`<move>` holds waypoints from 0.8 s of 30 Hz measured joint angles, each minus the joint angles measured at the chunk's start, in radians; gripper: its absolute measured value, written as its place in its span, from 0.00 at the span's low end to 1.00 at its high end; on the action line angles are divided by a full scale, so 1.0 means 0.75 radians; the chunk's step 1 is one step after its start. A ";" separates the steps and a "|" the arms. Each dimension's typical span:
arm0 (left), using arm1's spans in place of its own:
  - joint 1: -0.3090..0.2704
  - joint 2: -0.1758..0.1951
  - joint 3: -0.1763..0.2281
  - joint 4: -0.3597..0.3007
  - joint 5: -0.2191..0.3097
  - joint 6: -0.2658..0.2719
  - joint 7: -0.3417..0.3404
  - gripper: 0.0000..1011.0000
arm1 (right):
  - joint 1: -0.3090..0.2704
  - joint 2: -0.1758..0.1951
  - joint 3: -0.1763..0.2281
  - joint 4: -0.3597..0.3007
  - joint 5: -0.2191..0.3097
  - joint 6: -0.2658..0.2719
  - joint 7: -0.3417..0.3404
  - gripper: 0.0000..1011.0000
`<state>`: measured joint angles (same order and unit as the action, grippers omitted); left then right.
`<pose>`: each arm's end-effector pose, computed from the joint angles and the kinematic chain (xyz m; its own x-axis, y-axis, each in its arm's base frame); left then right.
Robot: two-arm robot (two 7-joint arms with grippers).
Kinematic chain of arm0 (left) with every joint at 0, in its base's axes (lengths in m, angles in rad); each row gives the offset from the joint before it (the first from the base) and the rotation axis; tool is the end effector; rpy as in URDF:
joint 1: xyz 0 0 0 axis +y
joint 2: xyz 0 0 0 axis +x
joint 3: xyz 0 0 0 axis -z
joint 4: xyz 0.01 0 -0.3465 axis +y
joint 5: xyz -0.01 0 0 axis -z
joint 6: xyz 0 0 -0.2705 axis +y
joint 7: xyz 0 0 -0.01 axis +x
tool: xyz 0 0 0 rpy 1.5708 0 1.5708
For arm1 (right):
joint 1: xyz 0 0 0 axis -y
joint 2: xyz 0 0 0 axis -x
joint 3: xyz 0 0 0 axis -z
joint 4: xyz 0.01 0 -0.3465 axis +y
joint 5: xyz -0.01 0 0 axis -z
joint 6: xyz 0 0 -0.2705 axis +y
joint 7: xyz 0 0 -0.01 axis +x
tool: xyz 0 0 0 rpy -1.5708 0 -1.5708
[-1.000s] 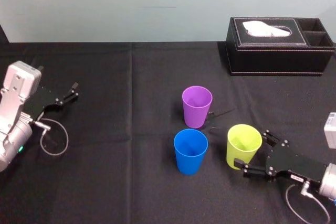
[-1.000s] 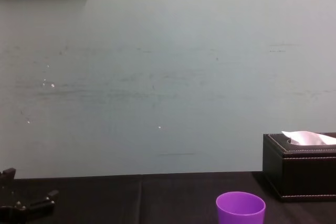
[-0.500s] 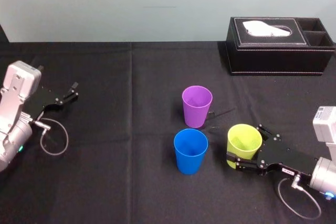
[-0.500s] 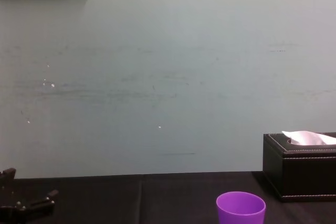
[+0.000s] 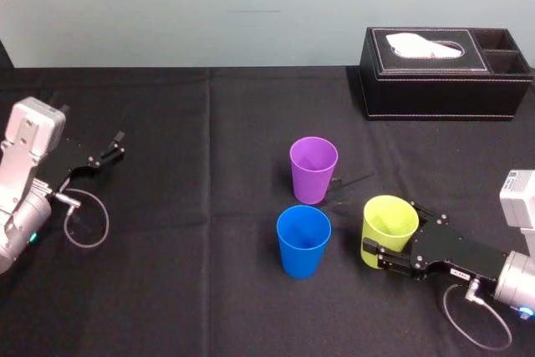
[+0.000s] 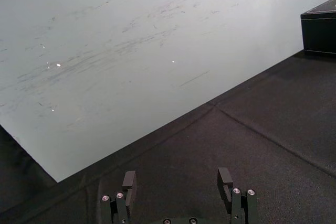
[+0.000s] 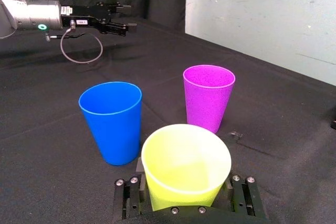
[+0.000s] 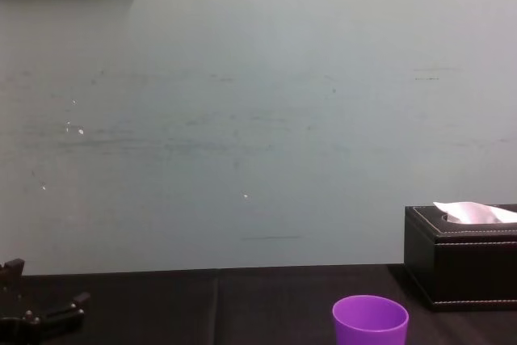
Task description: Stack the three plastic cups sequentially using one hand.
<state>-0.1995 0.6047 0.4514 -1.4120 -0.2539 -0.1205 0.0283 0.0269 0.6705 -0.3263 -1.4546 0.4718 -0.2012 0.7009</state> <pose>0.3311 0.1249 -0.3405 0.2923 0.8803 0.3737 -0.9553 0.2873 0.0703 0.2822 -0.1691 -0.3526 0.8036 -0.5869 0.0988 0.5947 0.7850 -0.1734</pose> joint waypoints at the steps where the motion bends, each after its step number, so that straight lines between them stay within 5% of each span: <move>1: 0.000 0.000 0.000 0.000 0.000 0.000 0.000 1.00 | 0.000 0.000 0.000 0.000 0.000 0.000 0.000 0.78; 24: 0.000 0.000 0.000 0.000 0.000 0.000 0.000 1.00 | -0.002 0.002 0.002 -0.002 0.002 -0.002 0.001 0.73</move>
<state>-0.1995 0.6047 0.4514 -1.4120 -0.2539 -0.1205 0.0283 0.0253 0.6721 -0.3252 -1.4562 0.4735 -0.2027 0.7017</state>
